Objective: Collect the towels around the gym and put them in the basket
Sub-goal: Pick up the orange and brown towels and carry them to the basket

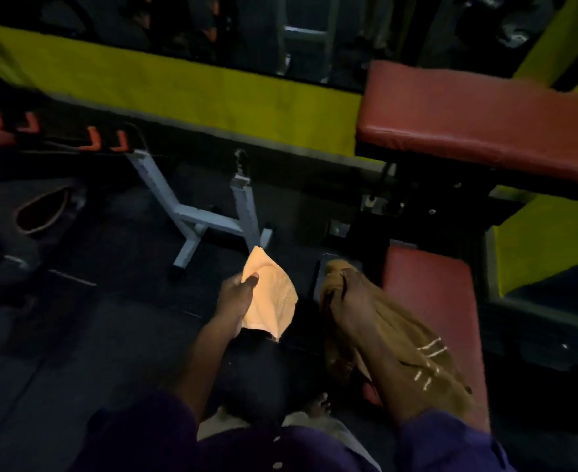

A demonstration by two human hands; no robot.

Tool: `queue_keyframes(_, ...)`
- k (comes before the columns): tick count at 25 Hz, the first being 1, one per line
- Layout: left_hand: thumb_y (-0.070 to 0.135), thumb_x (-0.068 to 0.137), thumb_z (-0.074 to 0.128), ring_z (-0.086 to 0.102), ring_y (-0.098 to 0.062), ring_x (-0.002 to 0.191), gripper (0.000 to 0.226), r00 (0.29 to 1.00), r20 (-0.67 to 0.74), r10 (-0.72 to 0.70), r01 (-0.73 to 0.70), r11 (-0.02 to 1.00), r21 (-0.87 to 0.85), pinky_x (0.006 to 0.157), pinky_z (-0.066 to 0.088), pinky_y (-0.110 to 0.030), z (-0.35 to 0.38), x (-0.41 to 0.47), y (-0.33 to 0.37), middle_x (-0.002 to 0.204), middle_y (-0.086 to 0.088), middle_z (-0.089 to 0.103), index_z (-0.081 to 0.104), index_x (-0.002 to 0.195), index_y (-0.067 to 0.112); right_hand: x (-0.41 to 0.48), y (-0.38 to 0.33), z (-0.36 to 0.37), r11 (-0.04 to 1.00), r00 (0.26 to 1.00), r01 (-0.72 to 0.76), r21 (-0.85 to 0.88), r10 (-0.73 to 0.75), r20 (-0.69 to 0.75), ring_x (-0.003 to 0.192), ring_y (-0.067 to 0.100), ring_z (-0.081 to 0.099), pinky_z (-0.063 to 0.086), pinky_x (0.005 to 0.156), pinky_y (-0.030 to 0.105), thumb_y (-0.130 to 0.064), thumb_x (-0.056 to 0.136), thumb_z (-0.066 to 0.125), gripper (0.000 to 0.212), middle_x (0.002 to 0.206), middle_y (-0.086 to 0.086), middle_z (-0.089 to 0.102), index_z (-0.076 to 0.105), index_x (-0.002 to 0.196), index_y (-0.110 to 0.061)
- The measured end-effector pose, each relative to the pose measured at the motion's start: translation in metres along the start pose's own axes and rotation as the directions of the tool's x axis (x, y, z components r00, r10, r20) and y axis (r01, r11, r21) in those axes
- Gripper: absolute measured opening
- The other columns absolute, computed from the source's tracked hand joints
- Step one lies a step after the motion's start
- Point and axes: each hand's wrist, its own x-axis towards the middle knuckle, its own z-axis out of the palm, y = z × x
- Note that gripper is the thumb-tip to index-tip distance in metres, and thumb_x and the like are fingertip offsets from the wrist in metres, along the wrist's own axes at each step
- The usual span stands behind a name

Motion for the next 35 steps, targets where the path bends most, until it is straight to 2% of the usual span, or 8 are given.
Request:
queue_keyframes(4, 0.026, 0.097, 0.06, 0.065, -0.02, 0.092, 0.022, 0.989, -0.142, 0.046, -0.059, 0.994, -0.091, 0.074, 0.053, -0.033, -0.092, -0.005, -0.001, 0.101, -0.005, 0.071, 0.07, 0.113, 0.017, 0.0, -0.085, 0.027, 0.985, 0.989, 0.14, 0.104, -0.144, 0.039, 0.097, 0.021, 0.065, 0.048, 0.086, 0.03, -0.005, 0.093, 0.049, 0.019, 0.101, 0.003, 0.069, 0.064, 0.102, -0.014)
queue_keyframes(6, 0.026, 0.098, 0.059, 0.066, -0.02, 0.093, 0.02, 0.97, -0.207, 0.125, -0.136, 0.99, -0.043, 0.073, 0.051, -0.031, -0.154, -0.013, -0.003, 0.102, -0.005, 0.072, 0.071, 0.111, 0.017, -0.007, -0.138, 0.053, 0.963, 0.96, 0.236, 0.127, -0.252, 0.124, 0.091, 0.014, 0.067, 0.054, 0.085, 0.036, -0.013, 0.096, 0.049, 0.018, 0.097, -0.005, 0.071, 0.065, 0.094, -0.022)
queue_keyframes(11, 0.022, 0.098, 0.056, 0.066, -0.02, 0.093, 0.023, 0.881, -0.245, 0.405, -0.291, 0.871, 0.396, 0.073, 0.043, -0.028, -0.315, -0.044, -0.018, 0.103, -0.006, 0.074, 0.073, 0.109, 0.01, -0.04, -0.252, 0.133, 0.883, 0.843, 0.469, 0.04, -0.46, 0.28, 0.09, 0.011, 0.061, 0.054, 0.078, 0.04, -0.039, 0.097, 0.033, 0.028, 0.102, -0.009, 0.062, 0.06, 0.102, -0.034)
queue_keyframes(15, 0.015, 0.097, 0.053, 0.064, -0.03, 0.109, 0.029, 0.824, -0.225, 0.52, -0.295, 0.732, 0.614, 0.091, 0.048, -0.038, -0.431, -0.067, -0.034, 0.119, -0.014, 0.07, 0.07, 0.118, 0.005, -0.063, -0.341, 0.206, 0.789, 0.727, 0.613, 0.047, -0.585, 0.359, 0.084, 0.006, 0.063, 0.054, 0.076, 0.037, -0.035, 0.096, 0.042, 0.017, 0.094, -0.011, 0.064, 0.058, 0.093, -0.042)
queue_keyframes(20, 0.013, 0.098, 0.056, 0.064, -0.026, 0.11, 0.028, 0.76, -0.391, 0.519, -0.204, 0.762, 0.615, 0.093, 0.049, -0.04, -0.547, -0.096, -0.059, 0.121, -0.011, 0.07, 0.069, 0.122, 0.011, -0.095, -0.445, 0.286, 0.693, 0.6, 0.713, 0.11, -0.683, 0.417, 0.098, 0.014, 0.061, 0.052, 0.086, 0.039, -0.02, 0.096, 0.052, 0.018, 0.108, -0.006, 0.059, 0.058, 0.106, -0.034)
queue_keyframes(26, 0.012, 0.098, 0.056, 0.065, -0.026, 0.107, 0.027, 0.676, -0.606, 0.42, -0.059, 0.85, 0.524, 0.091, 0.05, -0.039, -0.668, -0.11, -0.093, 0.119, -0.012, 0.071, 0.07, 0.121, 0.008, -0.125, -0.562, 0.377, 0.598, 0.423, 0.768, 0.231, -0.744, 0.517, 0.094, 0.017, 0.059, 0.05, 0.084, 0.039, -0.012, 0.089, 0.055, 0.022, 0.104, -0.003, 0.06, 0.061, 0.103, -0.028)
queue_keyframes(31, 0.011, 0.096, 0.058, 0.066, -0.023, 0.105, 0.026, 0.637, -0.692, 0.34, -0.014, 0.903, 0.43, 0.084, 0.042, -0.024, -0.777, -0.096, -0.101, 0.116, -0.009, 0.073, 0.071, 0.118, 0.008, -0.135, -0.668, 0.461, 0.514, 0.291, 0.794, 0.326, -0.791, 0.538, 0.091, 0.021, 0.061, 0.049, 0.081, 0.036, -0.009, 0.085, 0.056, 0.019, 0.097, 0.0, 0.063, 0.063, 0.097, -0.022)
queue_keyframes(35, 0.008, 0.093, 0.061, 0.068, -0.023, 0.091, 0.018, 0.566, -0.757, 0.326, -0.01, 0.921, 0.389, 0.076, 0.05, -0.033, -0.872, -0.082, -0.095, 0.099, -0.011, 0.075, 0.076, 0.103, 0.007, -0.144, -0.762, 0.524, 0.424, 0.186, 0.808, 0.408, -0.842, 0.507, 0.085, 0.022, 0.061, 0.05, 0.079, 0.04, -0.004, 0.086, 0.056, 0.013, 0.09, 0.002, 0.065, 0.062, 0.092, -0.013)
